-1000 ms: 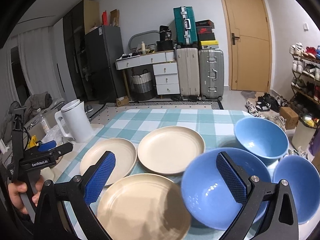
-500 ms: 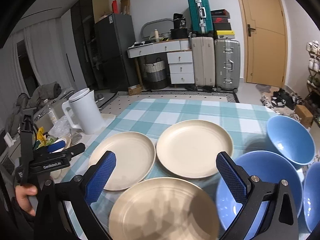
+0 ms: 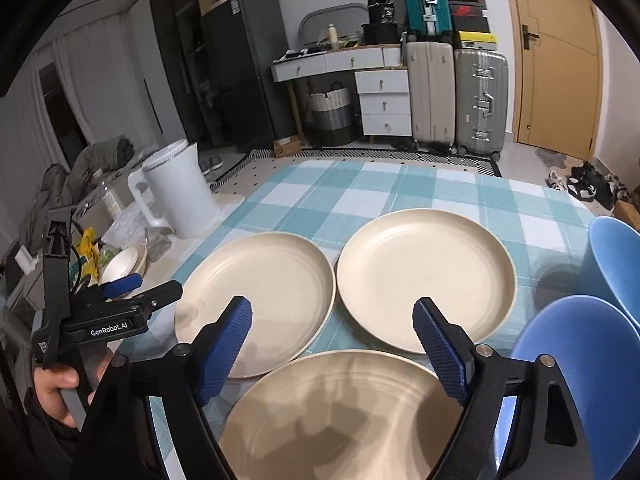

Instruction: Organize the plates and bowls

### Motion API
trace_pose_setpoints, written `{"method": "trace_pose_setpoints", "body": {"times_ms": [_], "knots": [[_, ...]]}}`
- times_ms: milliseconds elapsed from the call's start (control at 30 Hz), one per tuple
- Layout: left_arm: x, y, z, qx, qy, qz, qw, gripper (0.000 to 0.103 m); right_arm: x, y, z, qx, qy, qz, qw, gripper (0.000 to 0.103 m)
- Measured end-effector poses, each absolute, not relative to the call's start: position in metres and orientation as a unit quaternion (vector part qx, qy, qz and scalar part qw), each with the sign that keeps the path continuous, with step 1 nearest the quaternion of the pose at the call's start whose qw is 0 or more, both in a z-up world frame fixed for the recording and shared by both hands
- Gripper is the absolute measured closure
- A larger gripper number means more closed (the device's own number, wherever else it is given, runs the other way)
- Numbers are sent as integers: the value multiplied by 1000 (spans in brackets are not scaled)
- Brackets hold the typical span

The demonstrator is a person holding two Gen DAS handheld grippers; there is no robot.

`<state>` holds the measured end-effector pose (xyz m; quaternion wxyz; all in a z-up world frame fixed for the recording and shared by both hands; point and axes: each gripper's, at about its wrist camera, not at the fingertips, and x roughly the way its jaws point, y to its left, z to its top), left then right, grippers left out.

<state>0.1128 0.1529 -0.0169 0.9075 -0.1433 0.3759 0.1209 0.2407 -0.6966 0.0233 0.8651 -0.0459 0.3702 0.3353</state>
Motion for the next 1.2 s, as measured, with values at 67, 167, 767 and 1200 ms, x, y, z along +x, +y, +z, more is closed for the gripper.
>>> {"method": "trace_pose_setpoints", "body": {"times_ms": [67, 167, 767, 1200], "knots": [[116, 155, -22, -148, 383, 117, 904, 1, 244, -691, 17, -46, 377, 338, 861, 18], [119, 160, -29, -163, 391, 108, 899, 1, 249, -684, 9, -44, 388, 341, 855, 20], [131, 159, -56, -171, 422, 83, 886, 33, 271, -642, -41, -58, 444, 361, 818, 43], [133, 156, -63, -170, 427, 71, 885, 71, 279, -634, -56, -60, 463, 348, 813, 67]]}}
